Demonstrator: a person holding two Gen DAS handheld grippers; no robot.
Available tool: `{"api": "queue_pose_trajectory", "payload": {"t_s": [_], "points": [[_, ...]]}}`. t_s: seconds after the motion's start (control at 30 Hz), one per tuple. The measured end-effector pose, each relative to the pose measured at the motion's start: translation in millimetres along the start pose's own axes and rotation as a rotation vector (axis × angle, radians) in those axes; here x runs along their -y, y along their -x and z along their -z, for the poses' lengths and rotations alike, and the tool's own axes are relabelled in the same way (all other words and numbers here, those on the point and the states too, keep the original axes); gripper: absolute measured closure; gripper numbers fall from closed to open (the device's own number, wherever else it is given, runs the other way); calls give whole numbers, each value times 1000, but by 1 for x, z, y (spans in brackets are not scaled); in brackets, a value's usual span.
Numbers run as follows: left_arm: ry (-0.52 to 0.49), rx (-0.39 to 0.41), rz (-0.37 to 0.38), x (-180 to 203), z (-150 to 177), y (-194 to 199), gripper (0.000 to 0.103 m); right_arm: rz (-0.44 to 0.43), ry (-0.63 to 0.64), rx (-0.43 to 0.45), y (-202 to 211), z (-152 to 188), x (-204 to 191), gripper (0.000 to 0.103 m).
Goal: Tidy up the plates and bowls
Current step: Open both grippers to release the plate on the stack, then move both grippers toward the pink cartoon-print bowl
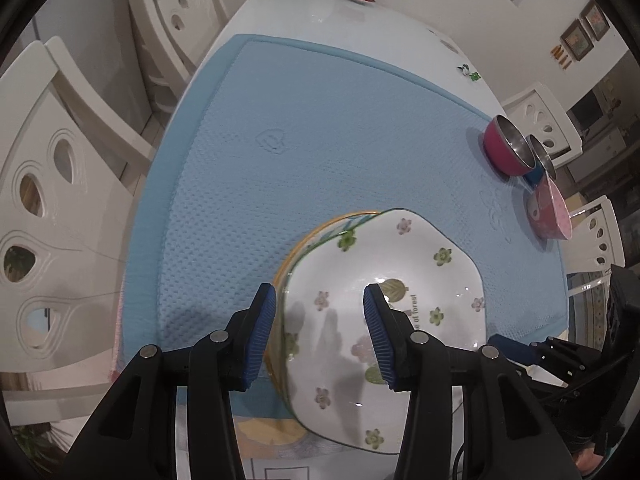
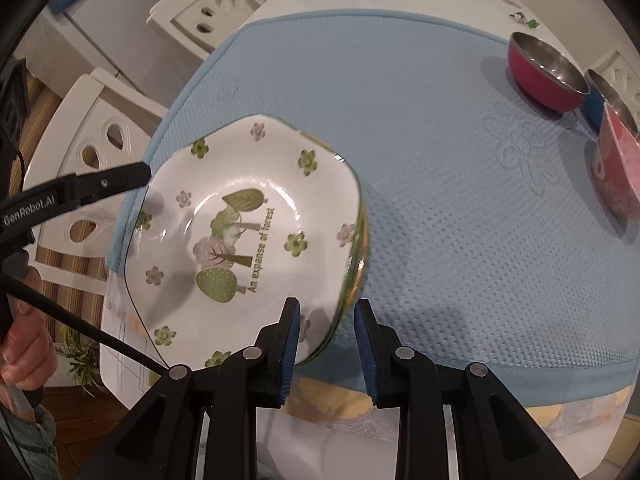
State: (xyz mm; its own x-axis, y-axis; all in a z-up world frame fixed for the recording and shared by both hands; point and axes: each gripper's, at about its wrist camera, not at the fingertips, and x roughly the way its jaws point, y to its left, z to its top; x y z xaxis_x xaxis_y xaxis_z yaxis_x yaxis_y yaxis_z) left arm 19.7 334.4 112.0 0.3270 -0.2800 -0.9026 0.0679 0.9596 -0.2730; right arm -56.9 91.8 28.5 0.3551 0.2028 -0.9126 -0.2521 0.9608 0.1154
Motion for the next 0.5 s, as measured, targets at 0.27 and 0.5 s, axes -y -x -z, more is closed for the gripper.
{"api": "queue_pose_trajectory", "payload": {"t_s": [0.27, 0.5], "points": [[-57, 60, -26, 43, -12, 8, 59, -106, -132, 3, 17, 9, 56, 62], [-144, 134, 17, 132, -18, 13, 29, -186, -332, 37, 46, 24, 138, 47]]}}
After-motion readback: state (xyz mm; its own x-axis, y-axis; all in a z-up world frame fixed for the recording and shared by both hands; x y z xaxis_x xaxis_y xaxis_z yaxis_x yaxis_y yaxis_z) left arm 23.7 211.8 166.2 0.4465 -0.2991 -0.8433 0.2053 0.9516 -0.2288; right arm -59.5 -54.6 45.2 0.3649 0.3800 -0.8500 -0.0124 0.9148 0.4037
